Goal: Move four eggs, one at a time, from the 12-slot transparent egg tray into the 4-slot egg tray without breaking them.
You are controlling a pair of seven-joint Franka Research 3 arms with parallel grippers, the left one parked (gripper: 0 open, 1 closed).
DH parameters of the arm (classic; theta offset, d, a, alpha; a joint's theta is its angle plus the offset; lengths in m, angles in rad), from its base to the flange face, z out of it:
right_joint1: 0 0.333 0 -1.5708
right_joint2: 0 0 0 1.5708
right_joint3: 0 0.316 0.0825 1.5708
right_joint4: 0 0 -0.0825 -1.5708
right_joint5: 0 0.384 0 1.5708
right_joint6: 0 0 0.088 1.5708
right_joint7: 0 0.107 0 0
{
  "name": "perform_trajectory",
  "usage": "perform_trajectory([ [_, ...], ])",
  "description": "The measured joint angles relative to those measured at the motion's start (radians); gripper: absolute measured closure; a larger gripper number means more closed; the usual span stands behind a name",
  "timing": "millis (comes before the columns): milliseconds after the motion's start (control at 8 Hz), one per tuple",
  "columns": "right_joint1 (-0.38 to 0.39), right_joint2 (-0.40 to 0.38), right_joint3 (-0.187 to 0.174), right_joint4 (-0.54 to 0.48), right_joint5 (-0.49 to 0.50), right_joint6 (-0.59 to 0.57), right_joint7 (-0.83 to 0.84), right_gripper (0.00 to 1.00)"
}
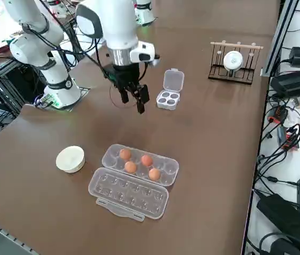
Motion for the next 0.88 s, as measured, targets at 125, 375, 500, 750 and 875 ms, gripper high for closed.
perform_trajectory([
  [125,-0.022,0.037,0.0,-0.016,0.0,0.058,-0.048,0.0],
  [375,-0.077,0.096,0.0,-0.076,0.0,0.238,-0.105,0.0],
  [500,-0.099,0.122,0.0,-0.098,-0.001,0.288,-0.14,0.01],
  [750,-0.118,0.159,0.0,-0.111,-0.001,0.347,-0.208,0.03],
  [875,-0.127,0.169,0.0,-0.121,-0.001,0.371,-0.225,0.03],
])
